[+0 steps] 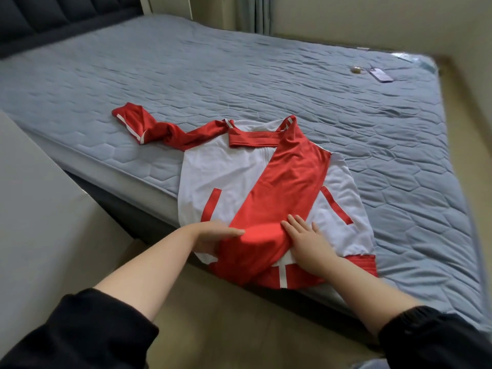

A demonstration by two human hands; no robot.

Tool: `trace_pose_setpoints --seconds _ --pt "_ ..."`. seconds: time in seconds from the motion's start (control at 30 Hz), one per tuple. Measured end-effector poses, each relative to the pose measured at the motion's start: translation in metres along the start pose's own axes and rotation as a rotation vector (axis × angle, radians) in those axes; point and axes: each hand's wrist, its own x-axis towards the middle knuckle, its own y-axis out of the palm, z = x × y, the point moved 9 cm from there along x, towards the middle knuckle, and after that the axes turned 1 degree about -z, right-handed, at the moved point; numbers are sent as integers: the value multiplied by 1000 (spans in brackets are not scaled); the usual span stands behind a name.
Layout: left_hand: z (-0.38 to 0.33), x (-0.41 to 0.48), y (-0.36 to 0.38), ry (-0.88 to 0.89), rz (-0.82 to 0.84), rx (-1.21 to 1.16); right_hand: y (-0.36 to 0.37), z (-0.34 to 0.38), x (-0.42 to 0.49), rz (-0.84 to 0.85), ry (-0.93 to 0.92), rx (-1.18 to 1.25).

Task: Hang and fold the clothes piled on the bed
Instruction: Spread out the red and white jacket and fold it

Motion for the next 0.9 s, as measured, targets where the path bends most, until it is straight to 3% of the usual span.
trace_pose_setpoints --seconds 0.1,0.17,0.23,0.3,0.4,0.43,0.5,0.57,0.63,0.7,0.8,0.9 --pt "8 -6 9 -73 142 169 0 2 3 5 29 -6" --pt "-2 -1 2 -11 92 22 1 5 0 10 13 35" --pt "-19 -3 3 78 99 -186 0 6 -5 6 8 229" --pt "-47 -12 14 195 214 -278 -5 -3 -9 -12 110 640" --pt "-96 -28 32 391 364 -408 -4 -40 -13 -66 456 1544" --pt "-108 -27 33 436 318 -424 -1 -49 -14 -84 550 1792" --pt "-121 -18 27 532 53 -253 1 -66 -17 -132 677 2013" --pt "-128 -12 31 608 -157 156 3 -74 -19 -149 709 2021" --pt "-127 -1 45 624 -230 633 6 -73 -18 -110 679 1954" --pt "-122 11 58 633 -262 998 10 -68 -17 -20 663 1719" --pt "-126 20 65 637 -356 1216 10 -60 -18 162 620 1222" --pt "-133 26 66 643 -422 1353 10 -46 -14 316 460 829"
